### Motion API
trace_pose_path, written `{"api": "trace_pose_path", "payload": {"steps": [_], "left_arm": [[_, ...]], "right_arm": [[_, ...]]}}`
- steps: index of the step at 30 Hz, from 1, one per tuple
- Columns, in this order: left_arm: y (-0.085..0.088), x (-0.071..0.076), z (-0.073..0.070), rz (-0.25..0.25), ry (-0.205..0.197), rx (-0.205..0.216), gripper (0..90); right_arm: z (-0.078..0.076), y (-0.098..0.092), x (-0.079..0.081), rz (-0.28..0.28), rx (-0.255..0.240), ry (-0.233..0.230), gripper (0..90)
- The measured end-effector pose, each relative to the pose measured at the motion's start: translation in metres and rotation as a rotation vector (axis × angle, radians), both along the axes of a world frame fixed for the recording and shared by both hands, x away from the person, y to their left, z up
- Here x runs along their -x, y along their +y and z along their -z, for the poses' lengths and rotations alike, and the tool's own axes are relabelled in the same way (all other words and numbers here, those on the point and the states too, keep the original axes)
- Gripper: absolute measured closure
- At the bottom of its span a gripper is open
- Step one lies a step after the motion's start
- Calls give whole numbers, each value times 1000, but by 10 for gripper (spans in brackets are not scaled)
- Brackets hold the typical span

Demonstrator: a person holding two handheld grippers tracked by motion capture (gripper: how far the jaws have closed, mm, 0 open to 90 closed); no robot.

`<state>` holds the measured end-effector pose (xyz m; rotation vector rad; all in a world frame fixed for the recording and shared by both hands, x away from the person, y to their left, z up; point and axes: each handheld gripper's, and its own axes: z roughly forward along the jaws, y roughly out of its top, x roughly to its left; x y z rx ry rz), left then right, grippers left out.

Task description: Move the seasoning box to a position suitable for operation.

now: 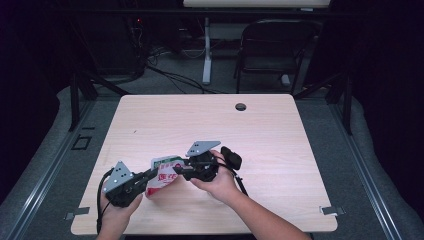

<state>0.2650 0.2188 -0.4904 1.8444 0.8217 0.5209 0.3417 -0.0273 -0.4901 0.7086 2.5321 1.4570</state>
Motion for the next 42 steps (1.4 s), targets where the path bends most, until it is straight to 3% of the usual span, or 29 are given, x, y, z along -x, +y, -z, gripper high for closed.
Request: {"api": "trace_pose_path", "payload": {"steps": [3,8,10,16,21,26,29,32,35,42], "left_arm": [[-1,0,0,4,1,-6,900],[-3,0,2,17,0,-7,900],[-3,0,1,17,-4,-11,900],[0,0,1,19,2,6,900],[-1,1,0,15,-13,1,896],[-6,6,-7,3,-78,-48,900],[-6,10,-12,1,-104,-39,900],[-8,13,-16,19,-121,-35,900],[-14,17,-18,41,-131,-33,900],[-20,18,-18,88,-102,13,899]], "right_arm": [[-1,-1,-2,-2,0,30,744],[-2,0,-2,2,31,31,840],[-1,0,-2,-1,7,46,876],[-3,0,-2,-16,-7,59,897],[-6,2,0,-8,-31,30,900],[-13,0,3,-1,-61,-9,900],[-21,-1,6,4,-86,-26,900],[-28,-2,10,8,-72,-65,900],[-31,-6,12,11,-68,-87,900],[-31,-19,20,29,-105,-95,900]]}}
